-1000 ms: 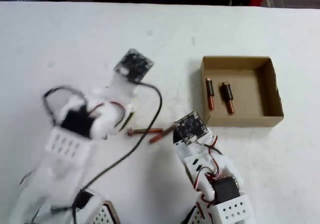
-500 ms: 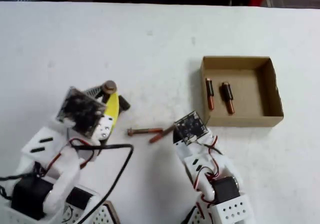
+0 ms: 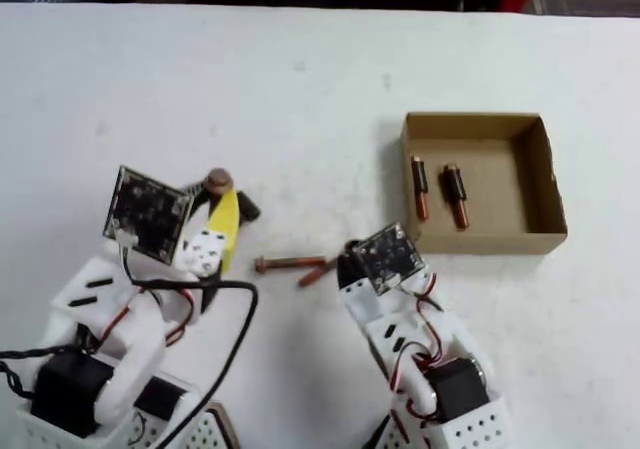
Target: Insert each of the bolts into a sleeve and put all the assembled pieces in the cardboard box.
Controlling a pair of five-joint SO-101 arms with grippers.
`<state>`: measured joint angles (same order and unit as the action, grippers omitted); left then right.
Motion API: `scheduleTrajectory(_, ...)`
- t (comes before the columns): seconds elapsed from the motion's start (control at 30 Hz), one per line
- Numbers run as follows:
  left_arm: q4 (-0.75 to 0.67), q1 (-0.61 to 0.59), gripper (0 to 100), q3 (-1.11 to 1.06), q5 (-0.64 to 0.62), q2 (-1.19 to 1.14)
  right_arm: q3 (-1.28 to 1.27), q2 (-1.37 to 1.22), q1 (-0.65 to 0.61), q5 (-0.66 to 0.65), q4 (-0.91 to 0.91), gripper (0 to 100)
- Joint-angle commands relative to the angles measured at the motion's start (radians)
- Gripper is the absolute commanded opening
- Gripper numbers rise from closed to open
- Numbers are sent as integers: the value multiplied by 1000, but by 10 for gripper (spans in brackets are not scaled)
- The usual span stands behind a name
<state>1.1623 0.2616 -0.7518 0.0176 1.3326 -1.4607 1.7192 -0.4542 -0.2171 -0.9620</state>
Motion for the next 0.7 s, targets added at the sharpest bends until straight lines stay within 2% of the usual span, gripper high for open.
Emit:
scheduleTrajectory(0.0, -44, 39, 20, -14, -14, 68, 61, 12, -19, 21, 64, 17)
scheduleTrajectory(0.17, -87, 120, 20, -129, -14, 219, 94, 42, -82, 18, 38, 17)
scheduleTrajectory(0.33, -212, 96, 20, -264, -15, 334, 117, 81, -127, 20, 10, 17)
scheduleTrajectory(0.47, -221, 97, 20, -279, -15, 378, 123, 85, -143, 21, 12, 17)
scheduleTrajectory(0.67, -213, 104, 20, -281, -51, 397, 123, 85, -249, 12, 12, 17)
